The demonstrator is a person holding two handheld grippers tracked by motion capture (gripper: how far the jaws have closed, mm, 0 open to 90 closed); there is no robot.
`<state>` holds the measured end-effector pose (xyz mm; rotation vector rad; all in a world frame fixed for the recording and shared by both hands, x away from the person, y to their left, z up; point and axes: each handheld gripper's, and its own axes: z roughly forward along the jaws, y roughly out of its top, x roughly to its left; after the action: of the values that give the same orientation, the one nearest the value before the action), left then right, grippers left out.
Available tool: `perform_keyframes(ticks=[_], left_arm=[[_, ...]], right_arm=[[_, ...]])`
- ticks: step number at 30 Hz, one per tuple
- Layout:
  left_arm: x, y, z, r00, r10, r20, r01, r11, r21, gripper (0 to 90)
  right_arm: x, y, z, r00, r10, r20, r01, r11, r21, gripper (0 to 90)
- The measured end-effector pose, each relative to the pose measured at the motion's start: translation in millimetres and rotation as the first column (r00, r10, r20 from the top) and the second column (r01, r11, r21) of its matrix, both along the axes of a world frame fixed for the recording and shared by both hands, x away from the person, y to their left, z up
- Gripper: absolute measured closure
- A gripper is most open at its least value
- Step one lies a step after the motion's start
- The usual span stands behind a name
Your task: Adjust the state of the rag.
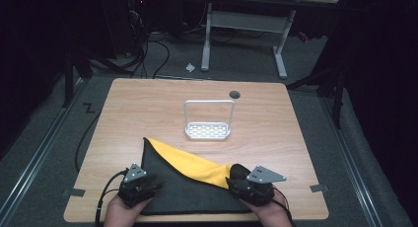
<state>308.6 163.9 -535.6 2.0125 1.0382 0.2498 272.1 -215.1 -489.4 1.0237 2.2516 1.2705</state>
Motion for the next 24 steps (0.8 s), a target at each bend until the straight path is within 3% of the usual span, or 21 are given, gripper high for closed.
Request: perform_keyframes(ticks=[3,7,9,12,14,18,20,23,24], left_arm=[[0.3,0.6,-0.1,1.0000,-0.002,-0.002,0.002,1.0000,-0.005,58.6],[0.6,1.5,-0.3,1.0000,-0.007,-0.005,0.007,0.9999,-0.010,58.3],[1.1,2.0,-0.2,0.9999,-0.009,-0.008,0.009,0.9999,-0.011,58.2],[1.3,2.6,-0.4,0.9999,-0.010,-0.011,0.010,0.9998,-0.017,58.3],[1.3,2.6,-0.5,0.9999,-0.008,-0.011,0.008,0.9998,-0.020,58.3],[0.9,2.3,-0.5,0.9999,-0.004,-0.012,0.004,0.9998,-0.021,58.2],[1.1,2.4,-0.5,0.9999,-0.006,-0.014,0.006,0.9997,-0.024,57.7],[0.9,2.9,-0.5,0.9998,-0.005,-0.017,0.005,0.9996,-0.029,57.4],[0.9,2.9,-0.5,0.9998,-0.005,-0.017,0.005,0.9996,-0.029,57.4]], right_arm=[[6.5,12.3,-14.2,0.9987,0.020,-0.048,-0.022,0.998,-0.055,58.1],[14.4,18.6,-32.5,0.9946,0.019,-0.102,-0.034,0.988,-0.149,57.0],[15.3,20.4,-38.5,0.9939,0.011,-0.110,-0.032,0.981,-0.192,63.0],[13.5,20.3,-37.1,0.9959,0.001,-0.091,-0.020,0.977,-0.210,82.5],[12.3,19.4,-33.1,0.9965,-0.004,-0.083,-0.013,0.979,-0.202,84.1],[17.1,10.9,-13.4,0.9993,-0.037,-0.003,0.036,0.985,-0.171,84.1],[29.1,3.5,-6.1,0.9967,-0.079,0.020,0.081,0.983,-0.162,83.9],[57.4,-9.2,-0.7,0.9889,-0.148,0.010,0.148,0.981,-0.124,83.6],[57.4,-9.2,-0.7,0.9889,-0.148,0.010,0.148,0.981,-0.124,83.6]])
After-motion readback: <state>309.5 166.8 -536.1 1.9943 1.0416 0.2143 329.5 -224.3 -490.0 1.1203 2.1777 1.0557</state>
